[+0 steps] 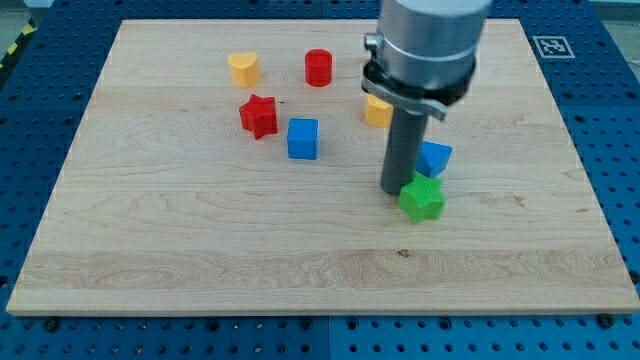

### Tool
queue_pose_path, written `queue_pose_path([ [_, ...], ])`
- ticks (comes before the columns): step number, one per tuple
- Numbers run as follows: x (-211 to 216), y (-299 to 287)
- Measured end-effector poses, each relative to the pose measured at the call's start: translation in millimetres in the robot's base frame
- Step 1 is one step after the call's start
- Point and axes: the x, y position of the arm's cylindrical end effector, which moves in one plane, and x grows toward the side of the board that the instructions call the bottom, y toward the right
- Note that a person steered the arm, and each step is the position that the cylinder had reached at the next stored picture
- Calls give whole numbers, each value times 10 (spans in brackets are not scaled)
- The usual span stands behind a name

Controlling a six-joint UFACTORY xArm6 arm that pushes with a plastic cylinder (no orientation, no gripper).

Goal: Slide the triangle to the left of the hexagon

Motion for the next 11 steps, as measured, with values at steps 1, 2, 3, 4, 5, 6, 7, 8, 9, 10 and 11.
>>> queue_pose_path([
  [1,191,297],
  [2,247,575],
  [3,167,613],
  [4,-189,601],
  [5,-470,314],
  [6,-572,-20],
  [7,-649,-253],
  [8,-707,-390],
  [9,-651,-391],
  [10,-602,-242],
  [11,-726,-198],
])
